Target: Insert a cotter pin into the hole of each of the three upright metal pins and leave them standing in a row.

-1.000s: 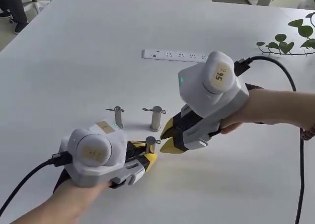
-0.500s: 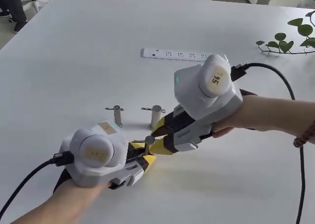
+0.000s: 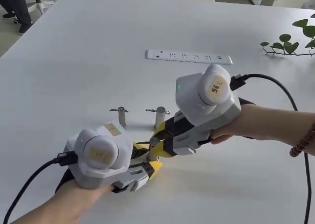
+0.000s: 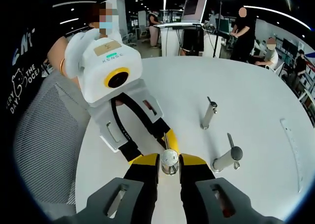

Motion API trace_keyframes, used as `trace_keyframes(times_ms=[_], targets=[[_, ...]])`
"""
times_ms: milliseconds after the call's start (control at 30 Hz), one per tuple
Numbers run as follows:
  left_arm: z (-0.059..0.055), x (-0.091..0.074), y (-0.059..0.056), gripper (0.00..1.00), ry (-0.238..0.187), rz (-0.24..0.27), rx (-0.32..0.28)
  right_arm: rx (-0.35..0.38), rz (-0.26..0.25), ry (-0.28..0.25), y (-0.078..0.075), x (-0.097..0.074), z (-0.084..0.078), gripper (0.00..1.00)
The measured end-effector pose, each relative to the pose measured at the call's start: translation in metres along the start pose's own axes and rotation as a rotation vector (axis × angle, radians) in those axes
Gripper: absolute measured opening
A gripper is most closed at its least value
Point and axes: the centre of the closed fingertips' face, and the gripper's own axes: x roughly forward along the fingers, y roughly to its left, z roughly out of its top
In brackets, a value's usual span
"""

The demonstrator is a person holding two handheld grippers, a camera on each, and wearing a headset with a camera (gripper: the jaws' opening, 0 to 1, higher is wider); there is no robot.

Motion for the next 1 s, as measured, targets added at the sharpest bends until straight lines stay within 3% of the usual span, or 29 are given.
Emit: trace_keyframes(times_ms=[233,733,1000], targets=[[0.0045,-0.005,0.0021,0.29,-0.017,0.0,-0.008,0.035,0.002,-0.022,-0.0003,0.0026,-0.0001,0.1],[0.0054,-0.0091,0.0017,0.31,-0.027,-0.005,-0.029,-0.041,0.01,-0.028,0.0026,-0.0002,-0.0015,0.09],[0.0062,-0.0104,0.0005,0.32,-0.032,-0.008,-0.03,-0.04,0.008,-0.018,0.0005,-0.004,-0.0057,0.08]])
